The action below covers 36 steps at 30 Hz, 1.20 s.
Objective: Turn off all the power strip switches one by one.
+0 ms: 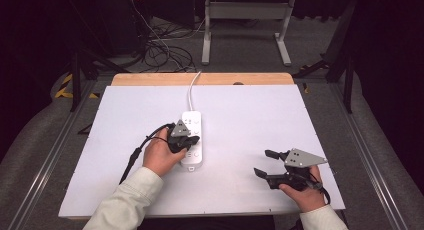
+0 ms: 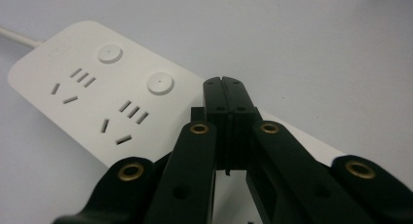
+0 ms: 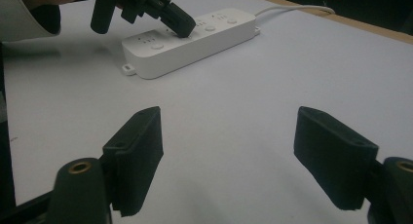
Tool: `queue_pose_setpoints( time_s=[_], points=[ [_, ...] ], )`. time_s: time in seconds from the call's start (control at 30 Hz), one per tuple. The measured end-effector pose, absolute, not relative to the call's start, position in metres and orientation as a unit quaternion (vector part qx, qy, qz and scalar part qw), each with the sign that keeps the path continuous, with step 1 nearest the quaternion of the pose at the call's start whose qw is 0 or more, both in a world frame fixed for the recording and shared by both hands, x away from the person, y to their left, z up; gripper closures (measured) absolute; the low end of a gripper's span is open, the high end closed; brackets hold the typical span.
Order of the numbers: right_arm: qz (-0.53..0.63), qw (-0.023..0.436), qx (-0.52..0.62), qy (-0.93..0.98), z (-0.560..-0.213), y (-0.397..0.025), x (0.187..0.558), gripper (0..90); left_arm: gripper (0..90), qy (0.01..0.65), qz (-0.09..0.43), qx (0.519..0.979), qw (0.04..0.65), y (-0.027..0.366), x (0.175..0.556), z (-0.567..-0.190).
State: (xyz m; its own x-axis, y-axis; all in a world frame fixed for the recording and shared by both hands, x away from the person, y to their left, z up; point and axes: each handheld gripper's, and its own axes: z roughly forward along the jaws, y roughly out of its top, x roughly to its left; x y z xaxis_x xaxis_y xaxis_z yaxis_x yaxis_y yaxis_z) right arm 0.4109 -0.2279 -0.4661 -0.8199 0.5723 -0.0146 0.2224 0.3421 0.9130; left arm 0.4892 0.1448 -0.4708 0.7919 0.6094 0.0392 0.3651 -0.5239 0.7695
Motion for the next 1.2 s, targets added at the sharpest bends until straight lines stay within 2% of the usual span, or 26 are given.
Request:
queue_pose_setpoints(
  time_s=[0.33,0.43,0.5,0.8,1.03,1.2],
  points=[
    [0.516,0.167,0.249,0.802,-0.466,-0.227,0.411,27.1,90.0,0.282,0.158,0.863,0.388,0.143,0.489,-0.471],
    [0.516,0.168,0.248,0.803,-0.466,-0.227,0.41,27.1,90.0,0.287,0.152,0.858,0.397,0.144,0.491,-0.472],
    [0.516,0.169,0.248,0.802,-0.466,-0.227,0.41,27.0,90.0,0.28,0.169,0.859,0.395,0.143,0.489,-0.472],
    [0.517,0.168,0.249,0.801,-0.467,-0.229,0.412,27.0,90.0,0.283,0.154,0.846,0.425,0.146,0.481,-0.453],
    [0.517,0.169,0.247,0.802,-0.466,-0.228,0.41,27.0,90.0,0.253,0.154,0.847,0.441,0.154,0.461,-0.431],
    [0.517,0.168,0.248,0.802,-0.466,-0.228,0.41,27.0,90.0,0.225,0.145,0.851,0.452,0.16,0.45,-0.435]
  ],
)
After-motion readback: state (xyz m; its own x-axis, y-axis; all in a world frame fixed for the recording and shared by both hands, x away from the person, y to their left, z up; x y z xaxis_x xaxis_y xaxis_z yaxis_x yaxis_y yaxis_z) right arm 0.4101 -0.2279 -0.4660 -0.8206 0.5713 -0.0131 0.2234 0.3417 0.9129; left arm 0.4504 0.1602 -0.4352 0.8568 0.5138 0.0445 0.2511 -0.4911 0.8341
